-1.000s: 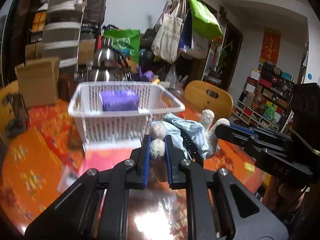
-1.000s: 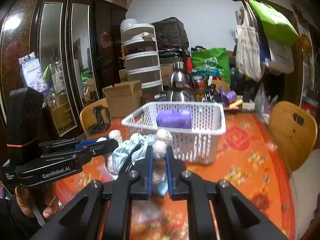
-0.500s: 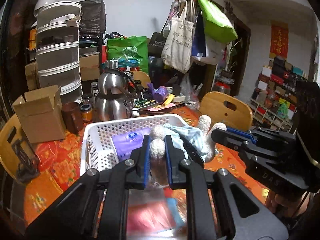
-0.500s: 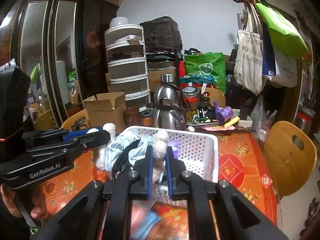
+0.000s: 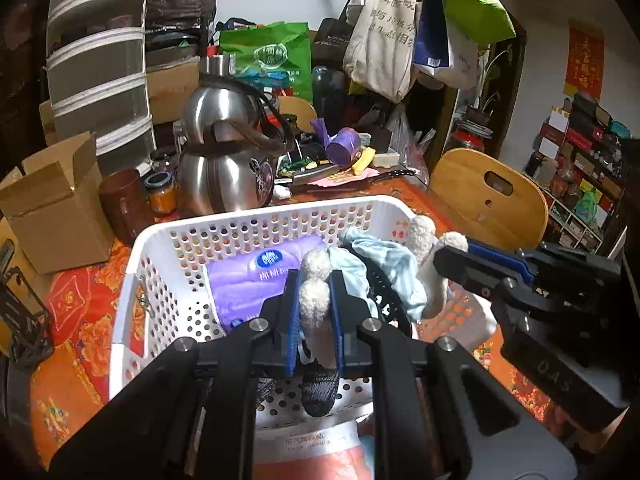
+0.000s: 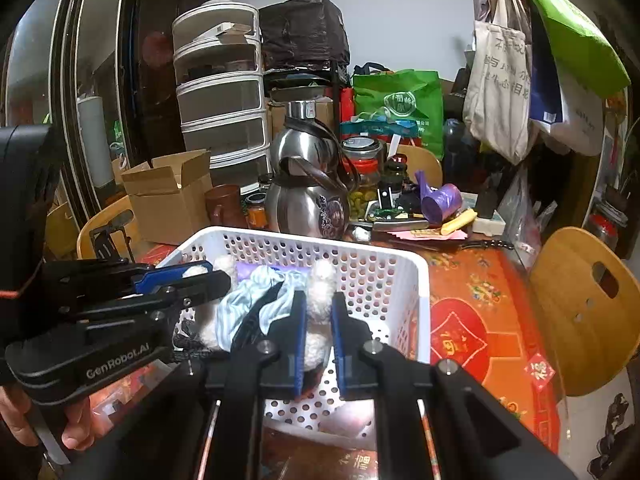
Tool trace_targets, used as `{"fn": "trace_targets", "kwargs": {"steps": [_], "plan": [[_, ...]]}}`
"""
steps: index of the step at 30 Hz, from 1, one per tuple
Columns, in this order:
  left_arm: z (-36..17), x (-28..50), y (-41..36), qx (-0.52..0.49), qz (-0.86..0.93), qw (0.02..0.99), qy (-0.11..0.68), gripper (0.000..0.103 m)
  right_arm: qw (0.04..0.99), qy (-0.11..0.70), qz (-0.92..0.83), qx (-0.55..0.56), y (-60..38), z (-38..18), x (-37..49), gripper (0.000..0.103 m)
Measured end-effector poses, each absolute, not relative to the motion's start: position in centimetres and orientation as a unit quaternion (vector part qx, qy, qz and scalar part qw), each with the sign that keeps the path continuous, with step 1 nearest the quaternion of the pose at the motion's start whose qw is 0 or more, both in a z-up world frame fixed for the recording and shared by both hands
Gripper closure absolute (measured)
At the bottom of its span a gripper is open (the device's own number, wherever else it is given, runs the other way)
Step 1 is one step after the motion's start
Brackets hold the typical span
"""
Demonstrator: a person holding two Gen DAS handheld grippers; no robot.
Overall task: Organize soft objects
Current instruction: 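Carry the pompom cloth into the white basket and open both tools, then move both tools out to the clear plastic bag on the table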
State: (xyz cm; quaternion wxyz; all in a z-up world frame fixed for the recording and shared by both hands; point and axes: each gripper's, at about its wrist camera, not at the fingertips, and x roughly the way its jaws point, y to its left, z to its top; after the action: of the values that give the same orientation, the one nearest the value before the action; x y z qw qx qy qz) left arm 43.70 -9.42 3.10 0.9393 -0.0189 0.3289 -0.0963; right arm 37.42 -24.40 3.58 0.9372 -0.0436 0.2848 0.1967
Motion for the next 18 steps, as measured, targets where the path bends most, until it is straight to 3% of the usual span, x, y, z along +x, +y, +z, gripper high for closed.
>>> {"fn": "trace_targets", "kwargs": {"steps": [4, 5, 6, 7, 8, 9, 11, 18], "plan": [[1.6, 44.3, -9.3, -0.013, -0.086, 0.937, 0.337, 0.085, 0.936, 0.288, 0.198, -0.052, -24.2, 2.5, 37.4, 0.093], [1.4, 44.2, -9.2, -0.012, -0.082, 0.937, 0.34, 0.069, 0.934, 0.291, 0.199, -0.051, -24.2, 2.2, 37.3, 0.091], [1.1, 44.2, -9.0, -0.014, -0.077, 0.936, 0.344, 0.045, 0.934, 0.295, 0.195, -0.049, -24.3, 2.0, 37.2, 0.089], [0.8, 44.2, -8.6, -0.017, -0.074, 0.936, 0.344, 0.033, 0.935, 0.298, 0.188, -0.047, -24.3, 1.8, 37.3, 0.087], [0.7, 44.0, -8.2, -0.021, -0.07, 0.939, 0.336, 0.018, 0.935, 0.301, 0.181, -0.044, -24.5, 1.7, 37.3, 0.074], [0.6, 43.6, -7.7, -0.025, -0.066, 0.943, 0.325, 0.015, 0.936, 0.304, 0.176, -0.04, -24.7, 1.5, 37.3, 0.05], [0.6, 43.1, -6.7, -0.036, -0.07, 0.945, 0.318, 0.01, 0.94, 0.299, 0.162, -0.033, -25.4, 1.5, 37.3, 0.031], [0.2, 42.5, -4.6, -0.04, -0.061, 0.942, 0.326, 0.01, 0.939, 0.306, 0.157, -0.025, -25.9, 1.5, 37.1, 0.029]]}}
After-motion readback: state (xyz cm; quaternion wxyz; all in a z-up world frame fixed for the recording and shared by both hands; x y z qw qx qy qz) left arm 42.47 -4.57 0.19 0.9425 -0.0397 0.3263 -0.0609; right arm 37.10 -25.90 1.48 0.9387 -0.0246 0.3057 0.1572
